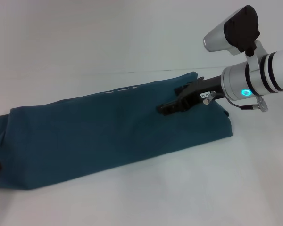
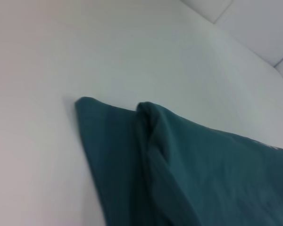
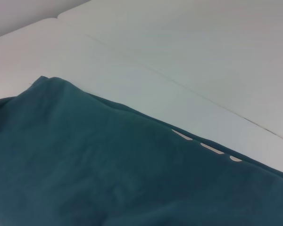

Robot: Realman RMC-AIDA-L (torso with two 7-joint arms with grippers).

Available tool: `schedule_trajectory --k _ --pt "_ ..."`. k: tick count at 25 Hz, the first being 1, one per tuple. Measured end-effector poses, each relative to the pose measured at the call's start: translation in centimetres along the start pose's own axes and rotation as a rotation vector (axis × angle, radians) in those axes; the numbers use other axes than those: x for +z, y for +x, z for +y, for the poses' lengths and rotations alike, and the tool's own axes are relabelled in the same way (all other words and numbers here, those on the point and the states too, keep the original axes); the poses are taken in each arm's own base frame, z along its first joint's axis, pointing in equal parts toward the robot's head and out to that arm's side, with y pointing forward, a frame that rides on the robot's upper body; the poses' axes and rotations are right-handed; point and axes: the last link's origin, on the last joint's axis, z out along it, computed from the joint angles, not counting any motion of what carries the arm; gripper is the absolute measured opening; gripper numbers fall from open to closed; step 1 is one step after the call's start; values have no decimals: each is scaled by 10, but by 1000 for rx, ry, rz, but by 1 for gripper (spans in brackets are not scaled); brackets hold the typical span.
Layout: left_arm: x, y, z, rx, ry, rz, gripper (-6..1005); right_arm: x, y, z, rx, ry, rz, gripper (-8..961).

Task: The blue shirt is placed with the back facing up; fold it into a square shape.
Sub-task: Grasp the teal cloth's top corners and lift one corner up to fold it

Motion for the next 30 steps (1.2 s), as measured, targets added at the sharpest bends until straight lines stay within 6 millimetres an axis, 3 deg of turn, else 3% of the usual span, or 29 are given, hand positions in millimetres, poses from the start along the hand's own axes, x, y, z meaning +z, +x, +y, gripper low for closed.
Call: schedule_trajectory --k 4,7,18,23,30 --pt "-8 -1 -9 -54 33 21 226 0 0 0 -3 -1 1 928" --pt "-11 -2 -13 -88 48 27 458 1 -1 1 -7 -2 2 928" --pt "-6 2 -11 -176 80 -97 668 2 -2 3 -17 -5 6 927" --pt "-4 4 -6 -176 54 -115 871 1 -1 2 -13 0 5 927" --pt "-5 10 -2 -155 25 -98 933 1 0 1 -12 3 4 927"
